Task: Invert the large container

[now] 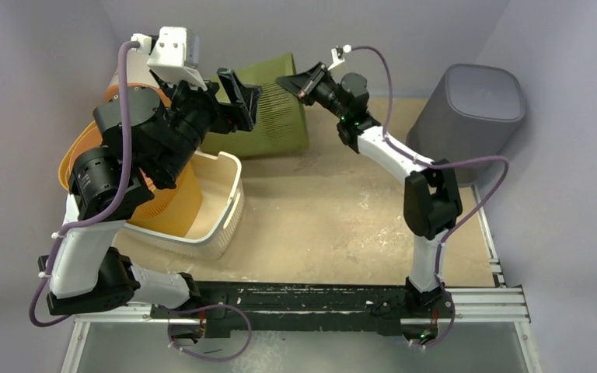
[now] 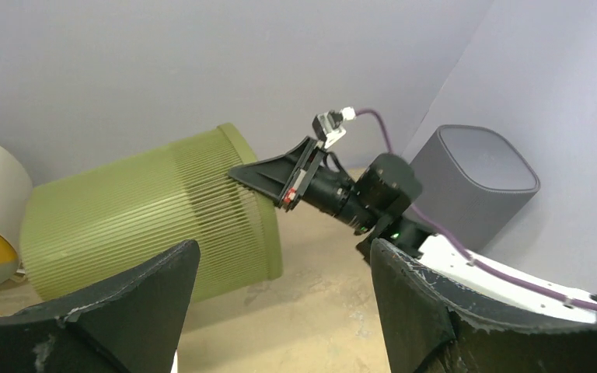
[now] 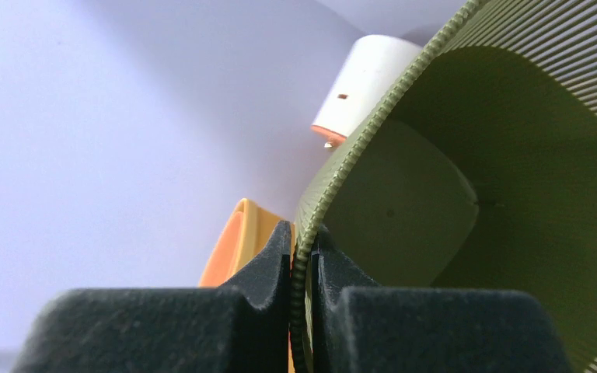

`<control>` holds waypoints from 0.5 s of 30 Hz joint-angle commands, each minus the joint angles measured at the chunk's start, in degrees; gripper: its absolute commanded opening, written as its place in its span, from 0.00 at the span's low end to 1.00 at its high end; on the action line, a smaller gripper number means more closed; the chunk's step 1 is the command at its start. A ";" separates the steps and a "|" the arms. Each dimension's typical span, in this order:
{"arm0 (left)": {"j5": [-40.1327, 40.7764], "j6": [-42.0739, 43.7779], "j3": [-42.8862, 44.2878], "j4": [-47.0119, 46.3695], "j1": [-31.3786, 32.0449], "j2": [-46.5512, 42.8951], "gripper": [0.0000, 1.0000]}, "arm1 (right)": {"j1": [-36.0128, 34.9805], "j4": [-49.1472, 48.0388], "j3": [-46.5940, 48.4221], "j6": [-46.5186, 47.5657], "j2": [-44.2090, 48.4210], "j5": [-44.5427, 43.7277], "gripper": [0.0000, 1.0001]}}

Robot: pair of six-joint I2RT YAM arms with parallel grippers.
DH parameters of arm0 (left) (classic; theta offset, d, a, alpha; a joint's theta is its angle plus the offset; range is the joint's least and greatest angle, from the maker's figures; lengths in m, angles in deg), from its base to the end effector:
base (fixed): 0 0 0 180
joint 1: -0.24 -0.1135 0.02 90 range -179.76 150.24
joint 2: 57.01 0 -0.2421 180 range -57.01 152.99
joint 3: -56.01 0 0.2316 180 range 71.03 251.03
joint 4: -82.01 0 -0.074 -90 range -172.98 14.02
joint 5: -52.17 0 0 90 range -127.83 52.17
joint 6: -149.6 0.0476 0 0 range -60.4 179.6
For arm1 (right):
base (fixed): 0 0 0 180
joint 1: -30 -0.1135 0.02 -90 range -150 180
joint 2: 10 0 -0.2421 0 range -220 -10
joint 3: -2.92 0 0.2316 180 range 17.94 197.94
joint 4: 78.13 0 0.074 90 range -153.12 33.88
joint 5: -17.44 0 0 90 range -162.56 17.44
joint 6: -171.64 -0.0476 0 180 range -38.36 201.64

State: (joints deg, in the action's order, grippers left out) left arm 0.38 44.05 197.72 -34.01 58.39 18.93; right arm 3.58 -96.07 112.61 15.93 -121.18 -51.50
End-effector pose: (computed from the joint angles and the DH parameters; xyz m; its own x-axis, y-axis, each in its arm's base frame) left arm 0.1134 -0.1268 0.5630 -0.0756 -0.2775 -0.9577 0.3331 0.8983 -0.2866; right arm 0.3977 0.2167 0.3668 -0.5555 0.6738 -0.4873 -0.5289 0.1659 0.8323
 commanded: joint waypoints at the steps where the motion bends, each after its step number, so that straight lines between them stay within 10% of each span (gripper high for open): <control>1: 0.47 -0.31 1.43 -0.07 -0.06 0.44 0.78 | 0.75 -37.59 -4.13 -17.45 -2.09 -2.16 0.00; 15: 0.21 0.13 4.88 3.56 -0.10 3.68 0.78 | 3.37 -68.86 -17.49 -36.52 -15.16 -8.70 0.00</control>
State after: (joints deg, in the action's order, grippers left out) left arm 0.36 44.12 200.58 -30.53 58.39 22.49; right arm 5.37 -141.42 98.67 -11.26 -138.16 -57.01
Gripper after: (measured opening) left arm 0.780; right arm 0.072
